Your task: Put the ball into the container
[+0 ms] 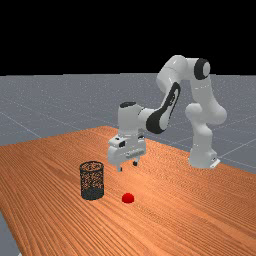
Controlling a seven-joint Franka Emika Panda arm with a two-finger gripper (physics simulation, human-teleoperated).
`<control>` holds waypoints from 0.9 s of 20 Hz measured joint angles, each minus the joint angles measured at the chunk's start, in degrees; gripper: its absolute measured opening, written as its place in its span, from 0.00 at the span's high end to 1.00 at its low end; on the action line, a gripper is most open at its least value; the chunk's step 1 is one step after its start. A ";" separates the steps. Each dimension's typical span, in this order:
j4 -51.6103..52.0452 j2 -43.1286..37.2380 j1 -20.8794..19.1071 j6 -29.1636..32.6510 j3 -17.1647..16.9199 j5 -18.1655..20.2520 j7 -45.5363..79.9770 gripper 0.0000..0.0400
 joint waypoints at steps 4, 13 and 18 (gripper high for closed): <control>0.00 0.00 0.00 0.00 0.00 0.00 0.00 0.86; -0.34 0.73 1.34 1.18 -0.99 -2.41 2.62 0.02; 1.36 3.67 0.54 0.29 -0.18 -0.60 0.98 0.00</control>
